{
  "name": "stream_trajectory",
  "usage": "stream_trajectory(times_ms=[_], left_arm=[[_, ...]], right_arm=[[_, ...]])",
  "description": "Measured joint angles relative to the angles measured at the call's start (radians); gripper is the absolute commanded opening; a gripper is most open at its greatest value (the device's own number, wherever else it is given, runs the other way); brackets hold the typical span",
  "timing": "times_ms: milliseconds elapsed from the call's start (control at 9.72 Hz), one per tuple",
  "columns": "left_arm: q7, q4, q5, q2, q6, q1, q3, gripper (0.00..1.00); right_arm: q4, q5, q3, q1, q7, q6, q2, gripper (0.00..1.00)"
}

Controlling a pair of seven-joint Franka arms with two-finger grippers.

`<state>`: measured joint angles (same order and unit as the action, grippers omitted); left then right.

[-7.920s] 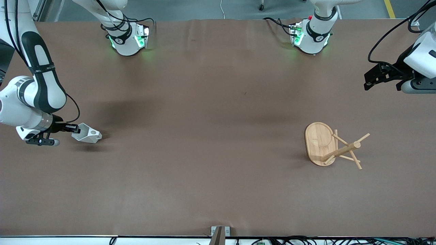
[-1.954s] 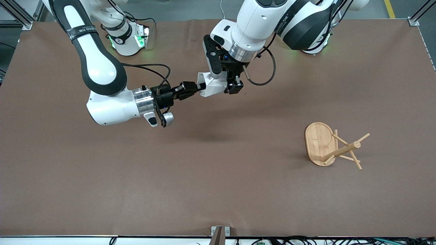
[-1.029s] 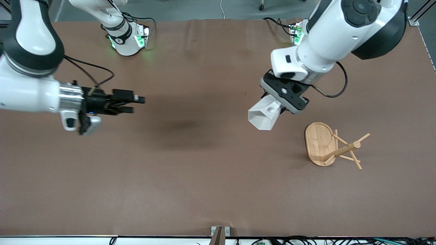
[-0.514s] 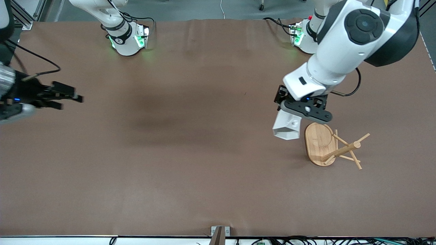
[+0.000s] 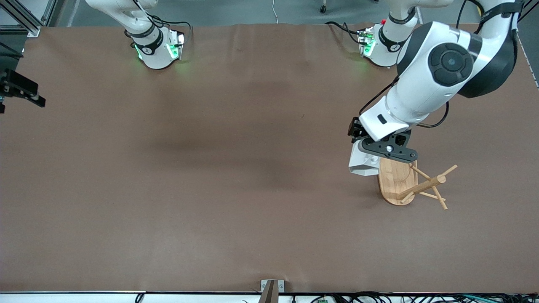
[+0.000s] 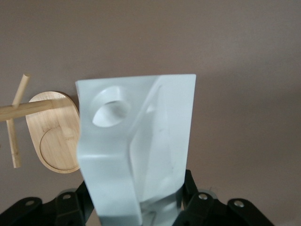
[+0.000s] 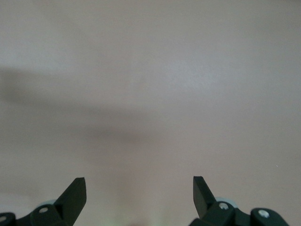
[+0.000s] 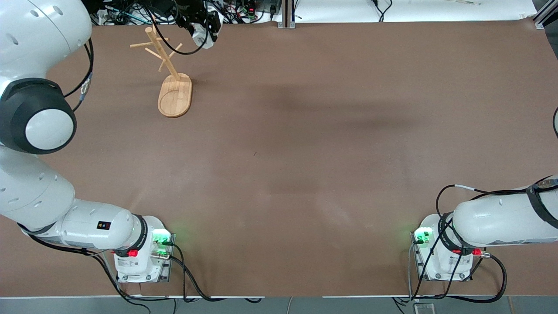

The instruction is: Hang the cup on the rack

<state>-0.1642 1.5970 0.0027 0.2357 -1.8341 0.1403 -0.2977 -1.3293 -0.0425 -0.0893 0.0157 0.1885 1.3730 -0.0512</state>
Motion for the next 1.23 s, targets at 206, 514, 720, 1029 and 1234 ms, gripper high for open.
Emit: stream_trajectory(times_ms=[206,514,720,1029,1234], left_arm=[[0.027,0.045,0.001,-0.001,-0.043,-0.018,0.0,0.1],[0.14,0.156,0.001,-0.016,-0.135,-0.043,0.003,0.11],[0.182,0.228,0.001,-0.052,-0.183,-0.049,0.025,0.11],[0.261,0.309,0.001,-0.107,-0.209,-0.075,0.072,0.11],[0.3,0.345,0.001,-0.118,-0.244,-0.078,0.091,0.11]], right_arm=[[-0.017,0.019,0.017,-0.002,-0.035,0.003,0.031,0.99],[-0.122,0.023,0.029,-0.02,-0.076,0.073,0.073,0.99],[-0.163,0.023,0.033,-0.021,-0.101,0.108,0.076,0.99],[-0.166,0.023,0.037,-0.021,-0.145,0.11,0.076,0.99],[-0.166,0.024,0.041,-0.021,-0.163,0.11,0.076,0.99]])
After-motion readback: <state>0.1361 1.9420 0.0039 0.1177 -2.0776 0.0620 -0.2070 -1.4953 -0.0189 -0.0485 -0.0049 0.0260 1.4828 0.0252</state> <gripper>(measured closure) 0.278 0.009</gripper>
